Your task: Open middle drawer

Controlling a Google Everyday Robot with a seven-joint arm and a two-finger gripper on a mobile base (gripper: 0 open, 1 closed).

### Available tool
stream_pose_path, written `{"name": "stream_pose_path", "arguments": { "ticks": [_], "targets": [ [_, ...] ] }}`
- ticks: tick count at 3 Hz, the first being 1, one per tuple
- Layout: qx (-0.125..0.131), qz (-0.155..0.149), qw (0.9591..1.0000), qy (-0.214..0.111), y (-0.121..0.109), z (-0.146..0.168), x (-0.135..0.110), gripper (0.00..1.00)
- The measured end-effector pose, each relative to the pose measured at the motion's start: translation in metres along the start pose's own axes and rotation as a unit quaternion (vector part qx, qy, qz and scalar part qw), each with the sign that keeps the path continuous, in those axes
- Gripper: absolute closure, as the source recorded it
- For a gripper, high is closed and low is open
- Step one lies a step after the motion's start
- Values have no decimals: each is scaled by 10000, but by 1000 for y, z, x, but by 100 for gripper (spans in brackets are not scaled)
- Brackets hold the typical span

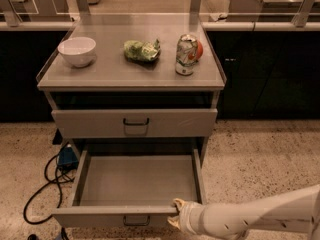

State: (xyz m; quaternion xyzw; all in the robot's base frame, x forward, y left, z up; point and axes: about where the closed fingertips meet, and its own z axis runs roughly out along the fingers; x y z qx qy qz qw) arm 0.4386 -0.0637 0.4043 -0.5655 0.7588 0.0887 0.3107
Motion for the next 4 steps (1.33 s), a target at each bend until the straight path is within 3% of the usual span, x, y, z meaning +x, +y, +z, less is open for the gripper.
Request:
{"name": "stream_pose_path", "arguments": {
  "ticks": [2, 3, 4],
  "targets": [
    [8, 7, 10000, 3, 1, -3, -2, 100],
    [60, 54, 10000, 20, 22, -4, 3, 100],
    [60, 54, 10000, 20, 20, -8, 0, 81]
  ]
}}
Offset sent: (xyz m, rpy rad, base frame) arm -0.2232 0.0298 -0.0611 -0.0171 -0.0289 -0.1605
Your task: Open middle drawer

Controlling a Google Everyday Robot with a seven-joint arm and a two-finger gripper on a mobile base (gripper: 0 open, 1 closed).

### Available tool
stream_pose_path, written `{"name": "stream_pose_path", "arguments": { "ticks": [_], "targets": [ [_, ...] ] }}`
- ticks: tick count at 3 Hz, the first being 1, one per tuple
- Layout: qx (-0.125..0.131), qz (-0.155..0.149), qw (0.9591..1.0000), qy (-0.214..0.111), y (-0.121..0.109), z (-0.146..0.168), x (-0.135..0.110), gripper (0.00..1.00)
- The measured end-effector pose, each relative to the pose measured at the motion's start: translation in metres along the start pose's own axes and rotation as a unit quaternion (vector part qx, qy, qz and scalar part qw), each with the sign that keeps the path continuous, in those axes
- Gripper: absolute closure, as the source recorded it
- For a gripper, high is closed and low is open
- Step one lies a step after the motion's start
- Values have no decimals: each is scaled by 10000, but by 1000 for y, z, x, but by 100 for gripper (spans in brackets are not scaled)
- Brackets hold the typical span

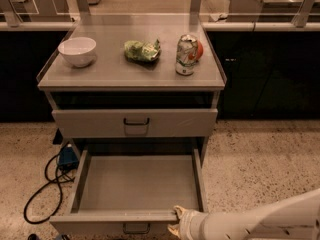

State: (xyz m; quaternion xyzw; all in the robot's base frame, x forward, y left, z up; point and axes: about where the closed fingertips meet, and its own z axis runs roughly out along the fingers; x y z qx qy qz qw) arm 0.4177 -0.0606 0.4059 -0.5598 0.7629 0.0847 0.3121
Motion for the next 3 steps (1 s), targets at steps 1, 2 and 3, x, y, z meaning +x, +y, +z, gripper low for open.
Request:
{"name": "stream_pose_path", "arguments": {
  "ticks": [1, 2, 3],
  "targets": [
    [0, 0, 10000, 0, 0, 0, 0, 58],
    [0, 0, 10000, 0, 0, 0, 0, 35],
    [0, 0, 10000, 0, 0, 0, 0, 11]
  ]
}}
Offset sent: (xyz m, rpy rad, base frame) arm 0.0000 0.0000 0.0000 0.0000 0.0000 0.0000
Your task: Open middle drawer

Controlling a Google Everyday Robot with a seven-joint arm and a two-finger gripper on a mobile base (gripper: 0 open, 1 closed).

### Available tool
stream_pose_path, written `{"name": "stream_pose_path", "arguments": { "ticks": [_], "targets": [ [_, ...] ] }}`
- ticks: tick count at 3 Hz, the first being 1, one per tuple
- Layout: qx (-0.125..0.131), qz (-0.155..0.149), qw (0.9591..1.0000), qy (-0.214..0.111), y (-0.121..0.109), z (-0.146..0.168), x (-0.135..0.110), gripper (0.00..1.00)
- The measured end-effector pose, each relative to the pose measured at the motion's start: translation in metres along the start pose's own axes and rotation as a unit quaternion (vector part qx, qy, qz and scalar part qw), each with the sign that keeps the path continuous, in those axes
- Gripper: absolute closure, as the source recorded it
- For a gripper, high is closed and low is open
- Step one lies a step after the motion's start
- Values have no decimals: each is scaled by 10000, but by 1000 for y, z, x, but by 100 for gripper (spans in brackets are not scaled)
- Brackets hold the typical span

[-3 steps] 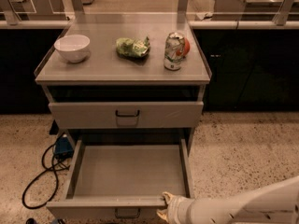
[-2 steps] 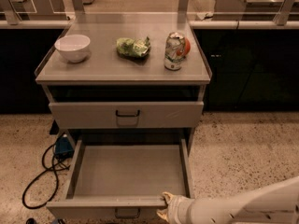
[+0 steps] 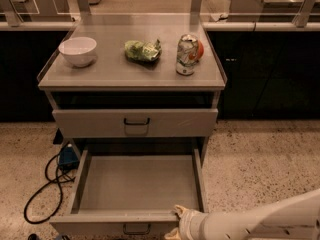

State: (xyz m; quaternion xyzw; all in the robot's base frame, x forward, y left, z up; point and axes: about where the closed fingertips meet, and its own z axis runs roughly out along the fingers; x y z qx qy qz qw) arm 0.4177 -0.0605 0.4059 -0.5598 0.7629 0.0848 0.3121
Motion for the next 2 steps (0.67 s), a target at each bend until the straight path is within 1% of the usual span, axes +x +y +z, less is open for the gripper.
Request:
{"name": "stream_pose_path", "arguments": {
  "ticks": [1, 2],
  "targets": [
    [0, 0, 10000, 0, 0, 0, 0, 0],
    [0, 0, 10000, 0, 0, 0, 0, 0]
  ]
}}
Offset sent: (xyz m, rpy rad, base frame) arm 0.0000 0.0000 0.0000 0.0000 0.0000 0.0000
